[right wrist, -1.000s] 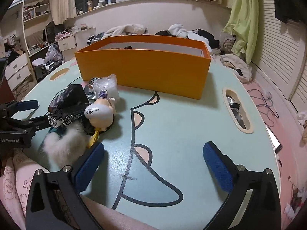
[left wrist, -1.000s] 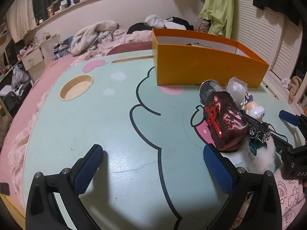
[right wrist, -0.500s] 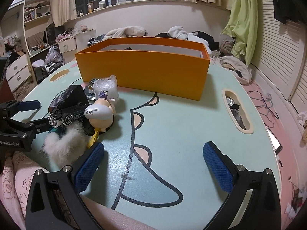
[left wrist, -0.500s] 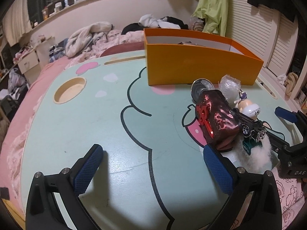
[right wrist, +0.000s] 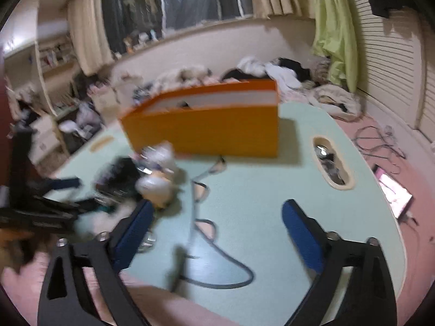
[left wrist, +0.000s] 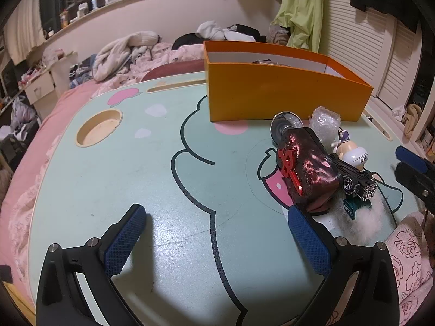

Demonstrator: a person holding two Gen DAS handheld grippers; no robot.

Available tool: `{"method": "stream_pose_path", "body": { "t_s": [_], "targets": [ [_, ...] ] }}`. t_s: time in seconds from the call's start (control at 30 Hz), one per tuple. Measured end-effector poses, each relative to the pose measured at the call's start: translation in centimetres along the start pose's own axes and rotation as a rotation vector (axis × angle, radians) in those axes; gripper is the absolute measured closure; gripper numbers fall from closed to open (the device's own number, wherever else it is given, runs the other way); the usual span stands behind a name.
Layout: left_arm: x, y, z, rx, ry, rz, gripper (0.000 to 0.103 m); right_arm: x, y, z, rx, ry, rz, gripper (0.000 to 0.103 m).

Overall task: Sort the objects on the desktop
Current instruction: 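Grasp the white fluffy pompom with the right tool while the left grasps the red case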

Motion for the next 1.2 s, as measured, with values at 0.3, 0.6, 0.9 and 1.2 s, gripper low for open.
{"method": "stream_pose_path", "body": {
  "t_s": [0.3, 0.6, 0.9, 1.2],
  "targets": [
    [0.0, 0.2, 0.1, 0.000, 0.000, 0.000, 0.000, -2.0, 8.4, -3.0, 0.138, 0.179, 0.289, 0.049],
    [1.0, 0.0, 0.6, 0.015, -0.010, 0.016, 0.000, -2.0, 7.6, -3.2, 0.166, 0.190, 0.256, 0.066],
    [3.0, -1.9, 3.5, -0.161, -0.097, 0.070, 0.014, 0.6, 6.0, -1.7, 0.314, 0.135, 0.073, 0.067],
    [5.6, -6.1, 2.8, -0.204, -0.070, 0.007, 0.017, 4.3, 3.1, 1.3, 0.275, -0.061, -0.017, 0.067]
  ]
}}
Point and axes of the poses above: each gripper's, at about its wrist camera, not at the fingertips, and z roughly against the way its jaws point, y to its left, x to its top, the point moved 10 cm from there along -z, roughly the way its jaws point, and after that the axes turned 1 degree about x, right-handed, at the moved point
